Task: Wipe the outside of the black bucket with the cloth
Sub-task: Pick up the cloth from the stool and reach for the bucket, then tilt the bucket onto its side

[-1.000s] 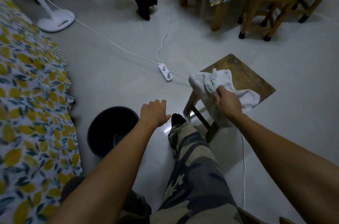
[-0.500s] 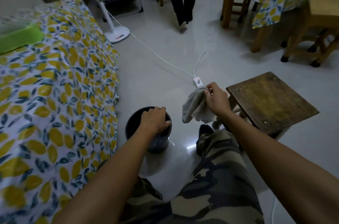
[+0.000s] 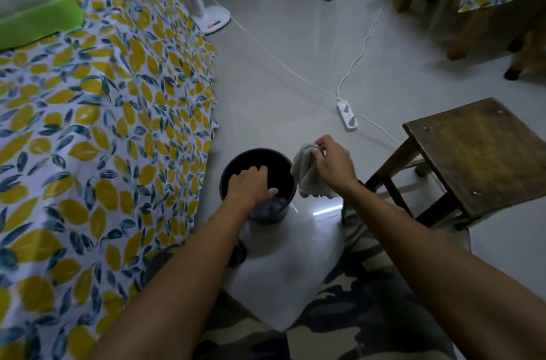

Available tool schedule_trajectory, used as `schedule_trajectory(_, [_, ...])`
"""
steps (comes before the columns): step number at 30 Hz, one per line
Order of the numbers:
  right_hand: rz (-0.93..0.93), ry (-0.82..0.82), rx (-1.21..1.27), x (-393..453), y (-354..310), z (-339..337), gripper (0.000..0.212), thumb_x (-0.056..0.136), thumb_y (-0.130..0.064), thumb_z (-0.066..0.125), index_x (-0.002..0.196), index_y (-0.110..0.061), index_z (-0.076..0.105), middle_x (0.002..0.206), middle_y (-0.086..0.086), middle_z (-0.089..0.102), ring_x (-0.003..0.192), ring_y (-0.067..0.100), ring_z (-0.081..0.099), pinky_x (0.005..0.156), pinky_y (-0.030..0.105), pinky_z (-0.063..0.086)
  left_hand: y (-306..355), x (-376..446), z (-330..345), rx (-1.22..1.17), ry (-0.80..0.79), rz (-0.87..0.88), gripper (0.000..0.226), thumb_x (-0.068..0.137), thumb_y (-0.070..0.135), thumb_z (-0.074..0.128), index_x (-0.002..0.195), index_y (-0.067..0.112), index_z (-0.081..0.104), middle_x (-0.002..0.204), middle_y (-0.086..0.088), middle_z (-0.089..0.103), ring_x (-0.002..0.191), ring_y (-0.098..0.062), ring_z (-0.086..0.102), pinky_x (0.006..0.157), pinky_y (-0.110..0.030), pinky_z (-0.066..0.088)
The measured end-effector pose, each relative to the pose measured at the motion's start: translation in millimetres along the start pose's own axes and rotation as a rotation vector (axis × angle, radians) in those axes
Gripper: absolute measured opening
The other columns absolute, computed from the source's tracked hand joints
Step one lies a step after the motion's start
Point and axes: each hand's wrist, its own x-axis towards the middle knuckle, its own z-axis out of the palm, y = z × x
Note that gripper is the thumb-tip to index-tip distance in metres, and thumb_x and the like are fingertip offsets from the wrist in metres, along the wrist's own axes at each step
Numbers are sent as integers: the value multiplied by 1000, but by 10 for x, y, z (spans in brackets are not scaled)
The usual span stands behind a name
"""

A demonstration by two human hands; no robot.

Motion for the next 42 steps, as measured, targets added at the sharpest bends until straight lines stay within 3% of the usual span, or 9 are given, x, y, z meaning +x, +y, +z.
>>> schedule_trajectory(5, [80,34,52,131,206,258,16,101,-28,49,112,-18,57,108,8,67,99,28,63,83,38,50,-64,422,407,-29,-113,0,60,92,53,59,137,15,48,133,-12,57,121,-34,57,92,-48,47])
schedule_trajectory(10, [166,36,114,300,504,499,19,101,-38,47,114,-25,54,111,3,67,101,25,66,88,49,56,-4,982,964,-140,-285,-16,62,90,55,58,138,17,47,137,-11,55,123,-33,56,93,-45,46])
schedule_trajectory(16, [222,78,130,591,825,612,16,104,-32,49,115,-22,55,100,-7,64,91,12,61,70,13,45,155,1639,1559,-187,-387,-27,68,92,51,61,146,15,39,145,-15,49,131,-36,51,100,-48,45])
schedule_trajectory(21, [267,72,169,741,944,703,13,104,-38,48,112,-29,54,102,-6,68,93,12,65,79,33,54,254,1905,1876,-221,-444,-51,68,92,49,62,144,14,36,142,-19,53,127,-39,54,96,-49,46])
schedule_trajectory(26, [295,91,173,754,974,716,10,103,-38,48,109,-32,53,102,-7,68,97,15,66,86,46,56,297,1928,1923,-180,-434,-42,54,98,32,54,145,13,36,138,-21,55,123,-42,56,97,-48,45])
schedule_trajectory(29, [303,92,173,696,944,683,9,103,-36,49,109,-31,54,101,-9,67,96,13,65,85,42,57,285,1905,1848,-164,-430,-53,50,98,20,49,145,10,35,141,-23,52,126,-44,54,100,-48,43])
schedule_trajectory(33, [289,101,184,617,828,572,13,104,-34,49,113,-27,55,103,-6,68,97,14,65,78,29,53,177,1819,1603,-203,-399,-110,49,102,24,44,147,8,34,145,-24,48,131,-44,49,103,-48,41])
schedule_trajectory(37, [280,134,201,530,667,423,12,103,-36,50,112,-29,55,101,-4,69,96,16,66,82,37,56,-2,1703,1261,-276,-303,-164,41,99,21,45,138,6,41,139,-24,52,126,-44,53,102,-50,43])
schedule_trajectory(42, [242,153,222,412,456,260,12,104,-35,50,113,-28,54,100,-3,69,95,15,66,79,33,55,-205,1628,963,-416,-186,-237,37,97,12,43,134,7,42,128,-23,57,111,-42,59,89,-49,49])
